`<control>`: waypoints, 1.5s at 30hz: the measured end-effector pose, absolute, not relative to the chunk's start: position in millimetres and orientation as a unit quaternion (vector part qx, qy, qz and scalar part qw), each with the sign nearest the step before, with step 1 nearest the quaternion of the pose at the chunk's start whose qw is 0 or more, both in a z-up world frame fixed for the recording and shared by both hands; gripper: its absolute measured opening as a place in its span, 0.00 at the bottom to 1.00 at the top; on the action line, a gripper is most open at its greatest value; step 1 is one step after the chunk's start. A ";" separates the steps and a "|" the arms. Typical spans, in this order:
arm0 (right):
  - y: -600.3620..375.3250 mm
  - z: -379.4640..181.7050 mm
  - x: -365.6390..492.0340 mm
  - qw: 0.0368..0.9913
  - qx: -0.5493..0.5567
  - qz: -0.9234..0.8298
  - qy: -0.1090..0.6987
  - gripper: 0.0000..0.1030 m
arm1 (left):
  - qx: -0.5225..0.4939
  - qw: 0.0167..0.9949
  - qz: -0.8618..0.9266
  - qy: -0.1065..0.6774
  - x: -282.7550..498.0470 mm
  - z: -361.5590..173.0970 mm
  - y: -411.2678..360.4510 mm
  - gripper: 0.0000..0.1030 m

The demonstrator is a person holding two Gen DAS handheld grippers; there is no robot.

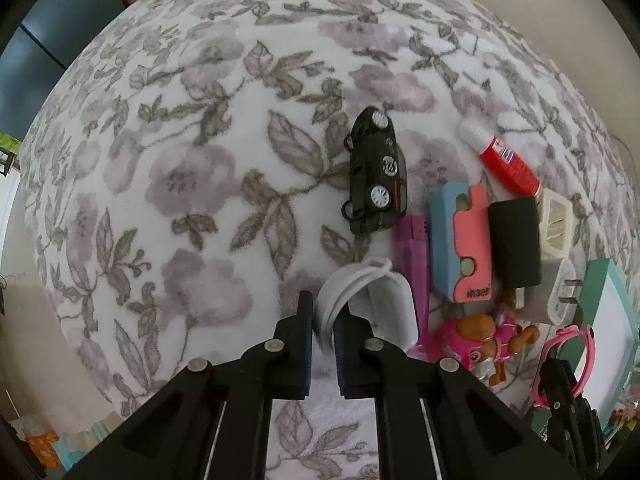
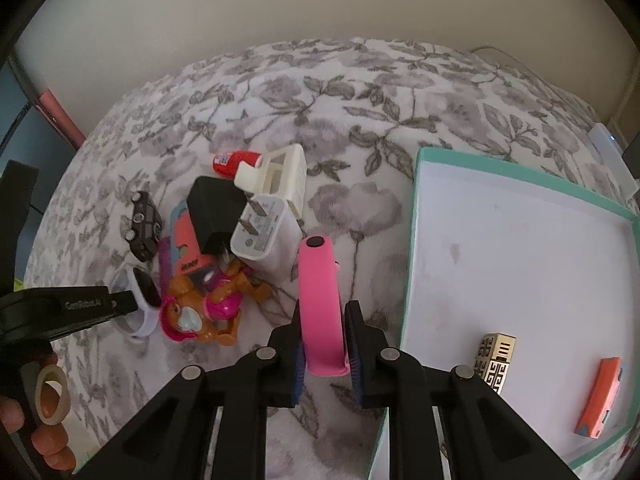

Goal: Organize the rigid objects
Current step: 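Close the right tool on the pink band while the left tool grasps the white band, then carry both bands into the teal tray and open both tools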

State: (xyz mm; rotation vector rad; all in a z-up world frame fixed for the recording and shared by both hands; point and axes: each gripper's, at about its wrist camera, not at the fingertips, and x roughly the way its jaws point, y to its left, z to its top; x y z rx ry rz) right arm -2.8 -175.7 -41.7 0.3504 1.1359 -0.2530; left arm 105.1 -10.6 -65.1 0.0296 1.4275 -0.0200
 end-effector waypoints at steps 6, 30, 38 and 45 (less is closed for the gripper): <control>-181.2 -22.7 -9.1 0.834 0.180 -0.120 0.507 0.18 | 0.000 0.780 -0.016 0.626 104.3 -33.6 -6.8 0.09; -276.3 -7.8 -69.2 0.810 0.259 -0.224 0.476 0.18 | 0.066 0.802 -0.188 0.563 39.0 12.0 -110.6 0.09; -320.7 -19.6 -107.2 0.776 0.303 -0.288 0.473 0.18 | 0.133 0.784 -0.266 0.545 -7.4 0.0 -172.1 0.09; -347.6 -25.3 -134.2 0.759 0.317 -0.323 0.468 0.18 | 0.159 0.778 -0.279 0.540 -22.6 -17.0 -202.6 0.09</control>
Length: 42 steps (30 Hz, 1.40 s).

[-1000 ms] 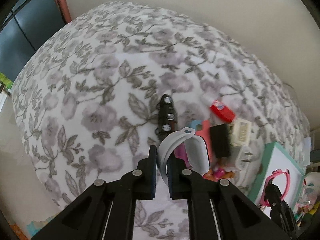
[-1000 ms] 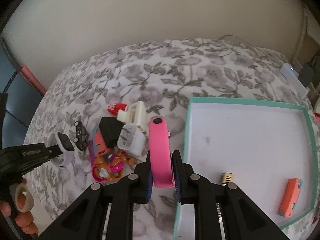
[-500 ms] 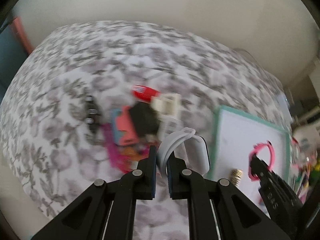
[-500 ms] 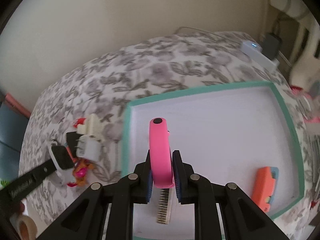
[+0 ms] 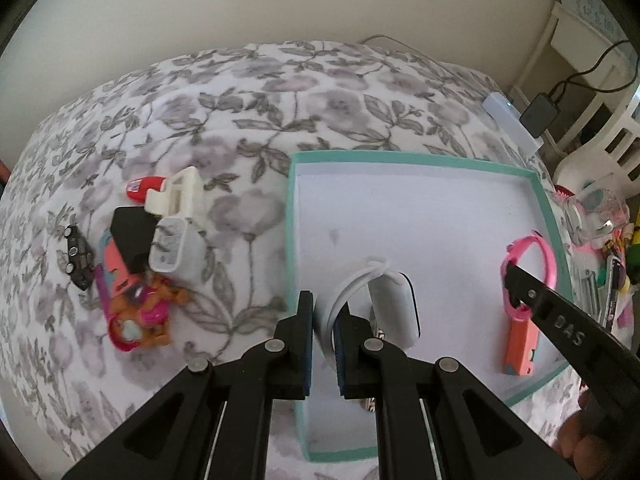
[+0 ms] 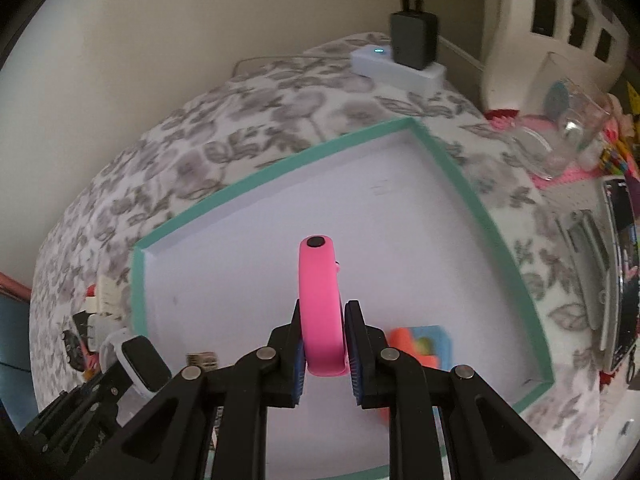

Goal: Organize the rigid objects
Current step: 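Carry both bands into the teal tray and open both tools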

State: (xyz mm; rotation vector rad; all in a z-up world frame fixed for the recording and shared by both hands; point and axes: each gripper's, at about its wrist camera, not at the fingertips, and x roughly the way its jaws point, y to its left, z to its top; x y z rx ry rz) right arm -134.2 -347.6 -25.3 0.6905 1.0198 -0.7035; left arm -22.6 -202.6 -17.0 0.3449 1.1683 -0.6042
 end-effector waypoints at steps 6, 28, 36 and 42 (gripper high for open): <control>-349.2 -29.1 -136.0 0.759 0.306 -0.325 0.475 0.18 | 0.169 0.781 -0.261 0.542 -21.6 -31.1 -212.7 0.09; -333.9 -29.6 -116.9 0.773 0.249 -0.310 0.494 0.27 | 0.183 0.780 -0.266 0.537 -24.8 -33.4 -218.6 0.39; -328.8 -29.5 -113.4 0.778 0.226 -0.315 0.495 0.60 | 0.180 0.795 -0.249 0.523 -21.1 -27.1 -212.7 0.69; -328.3 -35.4 -112.3 0.775 0.229 -0.311 0.500 0.69 | 0.163 0.795 -0.241 0.532 -12.2 -27.7 -204.3 0.73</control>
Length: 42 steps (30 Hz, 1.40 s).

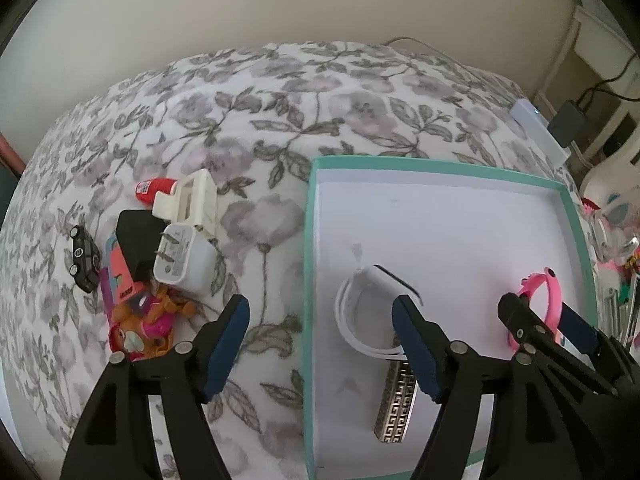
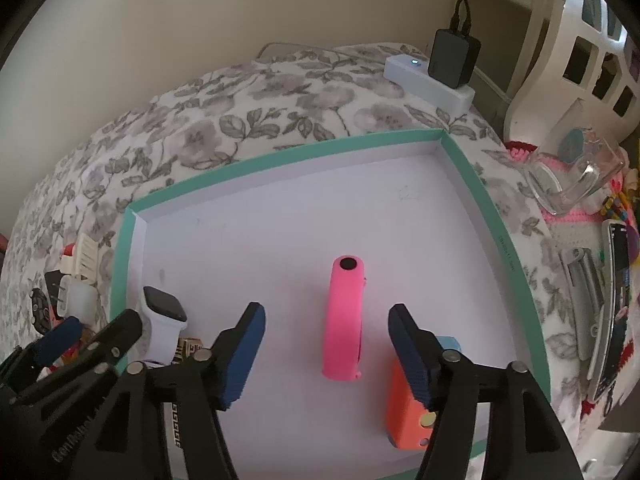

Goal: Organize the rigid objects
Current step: 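Carry both bands into the teal tray and open both tools, then move both tools back over the remaining pile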

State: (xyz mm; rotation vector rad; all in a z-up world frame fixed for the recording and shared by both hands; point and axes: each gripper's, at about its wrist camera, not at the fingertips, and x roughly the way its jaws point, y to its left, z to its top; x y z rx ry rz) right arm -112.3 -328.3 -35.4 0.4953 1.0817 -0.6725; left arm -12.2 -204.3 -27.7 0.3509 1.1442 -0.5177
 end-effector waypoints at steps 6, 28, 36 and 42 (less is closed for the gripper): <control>-326.4 -38.8 -110.3 0.777 0.218 -0.310 0.503 0.83 | 0.161 0.799 -0.220 0.536 -6.4 -27.9 -198.5 0.73; -322.4 -43.5 -108.2 0.780 0.199 -0.315 0.503 1.00 | 0.128 0.809 -0.175 0.546 19.3 -26.2 -171.4 0.94; -307.1 5.8 -101.3 0.824 0.180 -0.316 0.435 1.00 | 0.074 0.848 -0.147 0.503 49.1 11.3 -129.8 0.94; -277.1 46.1 -81.5 0.867 0.167 -0.276 0.380 1.00 | 0.041 0.867 -0.101 0.487 86.9 31.2 -78.2 1.00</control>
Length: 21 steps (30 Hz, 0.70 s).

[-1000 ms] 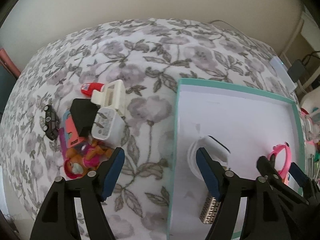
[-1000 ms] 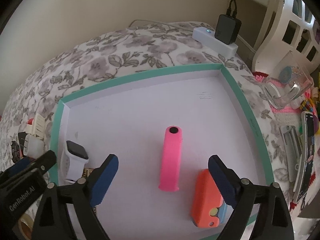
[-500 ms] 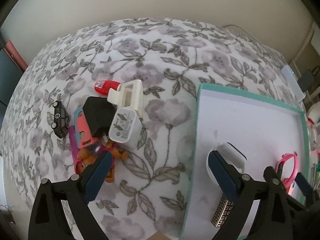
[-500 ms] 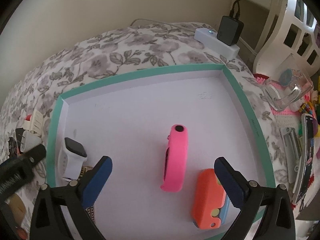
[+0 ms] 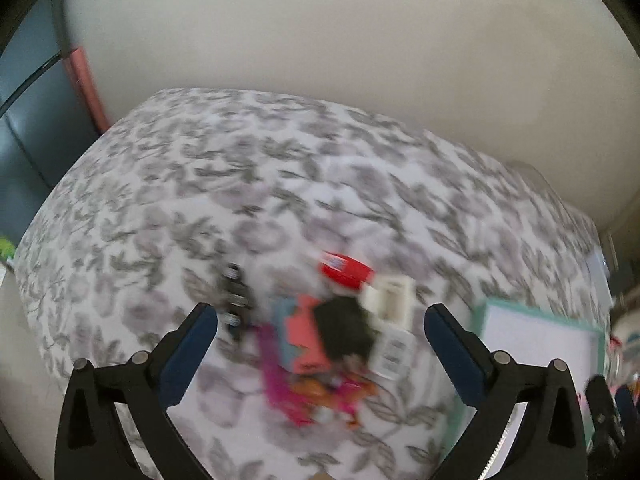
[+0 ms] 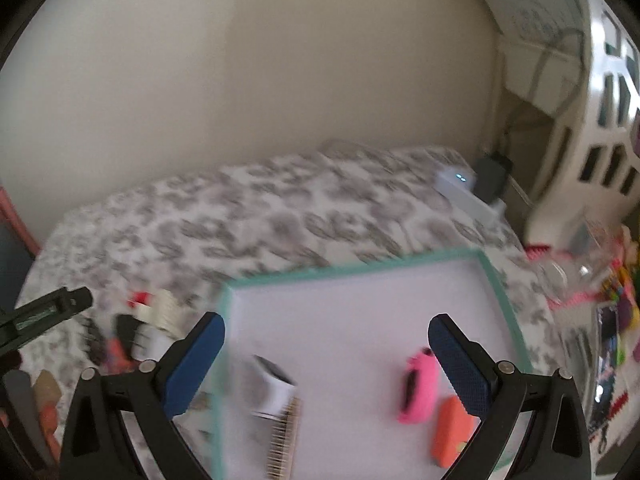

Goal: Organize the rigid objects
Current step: 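Move both tools back over the remaining pile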

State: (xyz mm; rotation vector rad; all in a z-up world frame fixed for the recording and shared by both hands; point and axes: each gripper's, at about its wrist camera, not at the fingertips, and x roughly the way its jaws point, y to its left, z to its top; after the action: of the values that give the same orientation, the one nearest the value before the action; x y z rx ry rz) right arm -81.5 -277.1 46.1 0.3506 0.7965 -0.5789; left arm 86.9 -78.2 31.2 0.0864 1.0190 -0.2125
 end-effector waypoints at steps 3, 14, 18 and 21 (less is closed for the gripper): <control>-257.9 54.6 -66.9 0.880 0.152 -0.252 0.374 1.00 | 0.017 0.867 -0.075 0.493 105.3 33.5 -47.7 1.00; -192.3 37.6 -7.3 0.889 0.107 -0.165 0.413 1.00 | -0.023 0.840 -0.020 0.541 146.4 6.8 10.6 1.00; -179.0 20.8 12.2 0.882 0.103 -0.145 0.437 1.00 | -0.012 0.825 -0.015 0.565 154.6 -16.1 7.7 1.00; -173.5 9.0 22.6 0.874 0.100 -0.139 0.454 0.94 | -0.006 0.817 -0.013 0.577 158.6 -30.8 5.6 1.00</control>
State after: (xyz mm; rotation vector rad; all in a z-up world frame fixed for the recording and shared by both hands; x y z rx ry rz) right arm 22.6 -173.5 9.0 0.2080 0.9482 -0.2904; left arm 158.6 5.6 -30.8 -0.0132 1.2292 -0.0281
